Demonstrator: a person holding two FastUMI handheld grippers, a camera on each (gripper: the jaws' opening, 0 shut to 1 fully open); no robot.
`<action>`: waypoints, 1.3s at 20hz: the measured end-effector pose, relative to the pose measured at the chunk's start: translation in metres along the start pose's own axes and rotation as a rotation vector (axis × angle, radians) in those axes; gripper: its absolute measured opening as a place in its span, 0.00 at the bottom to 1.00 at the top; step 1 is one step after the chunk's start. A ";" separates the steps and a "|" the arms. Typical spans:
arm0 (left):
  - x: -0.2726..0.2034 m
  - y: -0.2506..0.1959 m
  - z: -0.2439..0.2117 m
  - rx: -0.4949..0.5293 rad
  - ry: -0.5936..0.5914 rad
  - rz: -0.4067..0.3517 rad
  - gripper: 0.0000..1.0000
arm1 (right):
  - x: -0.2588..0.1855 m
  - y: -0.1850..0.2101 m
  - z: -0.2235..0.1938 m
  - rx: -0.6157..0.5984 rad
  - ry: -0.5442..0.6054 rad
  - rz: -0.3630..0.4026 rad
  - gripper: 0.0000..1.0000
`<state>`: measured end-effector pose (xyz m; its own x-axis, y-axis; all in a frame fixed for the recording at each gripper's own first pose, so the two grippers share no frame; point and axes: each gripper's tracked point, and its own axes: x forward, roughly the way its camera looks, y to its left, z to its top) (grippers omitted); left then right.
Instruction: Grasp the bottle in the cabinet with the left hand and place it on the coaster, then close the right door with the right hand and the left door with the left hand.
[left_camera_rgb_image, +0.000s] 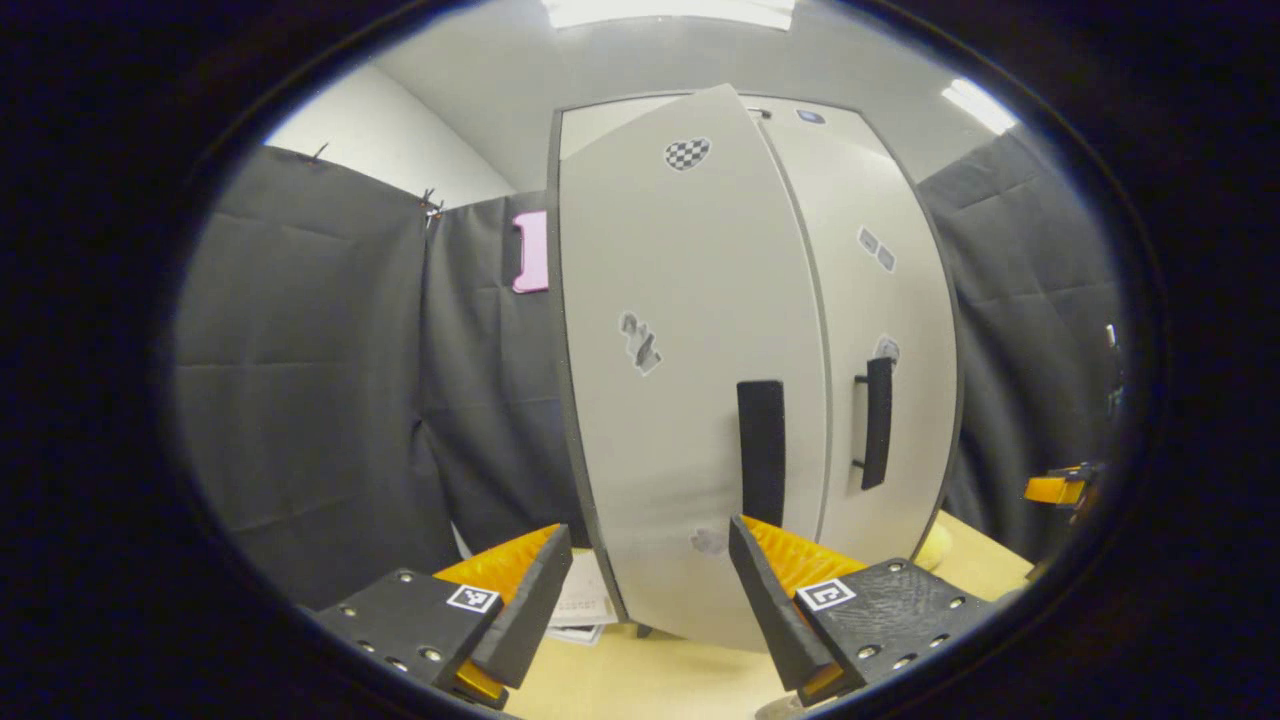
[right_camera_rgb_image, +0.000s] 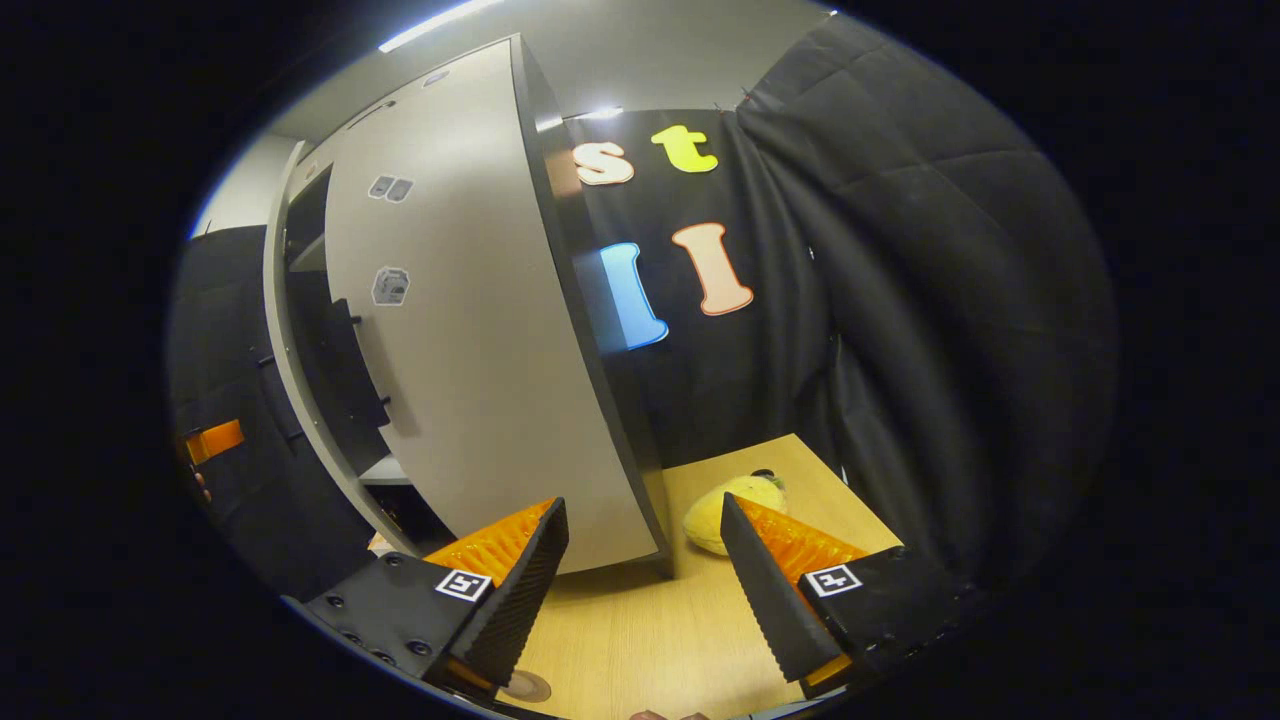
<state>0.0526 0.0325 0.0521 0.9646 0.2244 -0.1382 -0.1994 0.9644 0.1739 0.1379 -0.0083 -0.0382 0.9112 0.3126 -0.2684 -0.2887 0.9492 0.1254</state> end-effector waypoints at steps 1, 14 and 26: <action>-0.012 0.002 -0.004 0.002 0.010 0.016 0.98 | 0.005 0.002 -0.003 -0.011 0.009 0.013 0.98; -0.085 0.032 0.040 -0.257 -0.214 -0.077 0.92 | -0.004 0.074 0.022 -0.084 -0.034 0.095 0.98; -0.100 0.076 -0.013 -0.259 -0.184 -0.072 0.92 | -0.063 0.097 0.034 -0.153 -0.178 -0.015 0.98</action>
<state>-0.0610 0.0852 0.0663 0.9881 0.1482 0.0420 -0.1442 0.9857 -0.0869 0.0624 0.0632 0.0235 0.9492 0.3002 -0.0943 -0.3039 0.9523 -0.0272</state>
